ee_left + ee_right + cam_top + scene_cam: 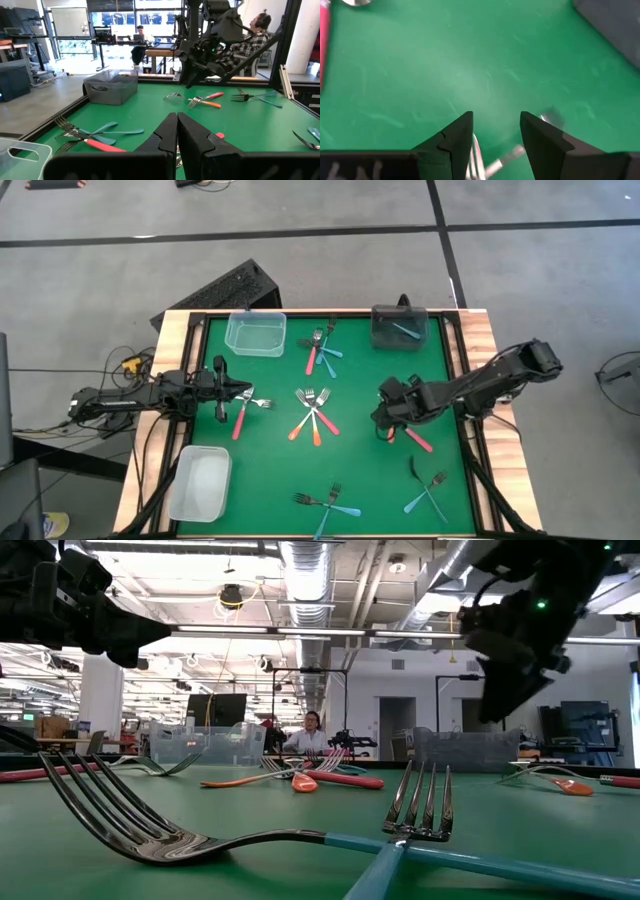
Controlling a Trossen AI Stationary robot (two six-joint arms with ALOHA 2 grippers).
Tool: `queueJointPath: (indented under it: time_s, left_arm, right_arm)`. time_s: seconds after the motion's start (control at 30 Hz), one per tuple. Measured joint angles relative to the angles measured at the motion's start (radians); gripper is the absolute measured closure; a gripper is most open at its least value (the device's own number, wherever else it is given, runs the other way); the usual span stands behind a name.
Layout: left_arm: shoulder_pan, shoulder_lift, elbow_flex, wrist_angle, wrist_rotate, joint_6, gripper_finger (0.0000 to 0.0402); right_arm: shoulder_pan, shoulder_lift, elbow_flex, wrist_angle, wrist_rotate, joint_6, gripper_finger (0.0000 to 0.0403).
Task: Sort silverware by color (type)
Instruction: Put the orange fork into the transparent bin
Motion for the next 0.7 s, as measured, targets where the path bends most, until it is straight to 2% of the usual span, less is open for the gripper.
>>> queueJointPath:
  time_s: [0.17,0.33,0.6,0.7]
  left_arm:
    - [0.0,0.0,0.0,0.0,0.0,0.0,0.0401]
    - [0.0,0.0,0.0,0.0,0.0,0.0,0.0401]
    - [0.0,0.0,0.0,0.0,-0.001,0.0,0.0401]
    - [0.0,0.0,0.0,0.006,-0.018,0.014,0.0401]
  right_arm:
    - [-0.026,0.024,-0.007,-0.1,-0.002,0.109,0.0212]
    - [-0.025,0.035,-0.064,-0.023,-0.08,0.13,0.0212]
    - [-0.026,0.033,-0.17,0.034,-0.096,0.321,0.0212]
    - [-0.023,0.032,-0.185,0.077,-0.097,0.33,0.0212]
